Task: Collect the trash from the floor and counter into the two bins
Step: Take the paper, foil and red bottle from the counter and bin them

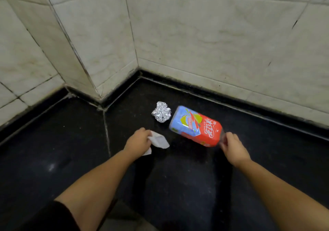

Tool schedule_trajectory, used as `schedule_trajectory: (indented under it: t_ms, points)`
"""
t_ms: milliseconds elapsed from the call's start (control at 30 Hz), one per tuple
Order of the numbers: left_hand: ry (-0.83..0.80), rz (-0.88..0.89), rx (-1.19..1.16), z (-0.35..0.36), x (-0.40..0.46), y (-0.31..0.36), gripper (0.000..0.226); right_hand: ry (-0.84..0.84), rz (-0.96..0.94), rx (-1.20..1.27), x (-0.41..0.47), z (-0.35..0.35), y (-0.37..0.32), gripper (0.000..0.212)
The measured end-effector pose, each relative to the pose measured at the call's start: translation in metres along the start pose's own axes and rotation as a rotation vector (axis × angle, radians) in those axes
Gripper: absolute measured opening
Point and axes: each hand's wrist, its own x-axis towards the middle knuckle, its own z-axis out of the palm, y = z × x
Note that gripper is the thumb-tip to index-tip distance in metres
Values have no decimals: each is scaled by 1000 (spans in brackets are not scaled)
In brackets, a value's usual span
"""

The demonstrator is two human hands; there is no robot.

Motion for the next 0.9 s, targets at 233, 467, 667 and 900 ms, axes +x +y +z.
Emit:
schedule_trajectory:
  t_ms: [233,467,667,900]
  points:
    - [28,156,99,-30,96,56,30,122,133,228,23,-5,-16,15]
    - [-285,-16,108,4,136,59,34,134,170,317,19,2,-1,11]
    - [-228,-69,149,10,121,59,28,104,203,290,13,0,6,13]
    - [-123,-138,212,21,76,79,39,96,99,299,6,-22,0,14]
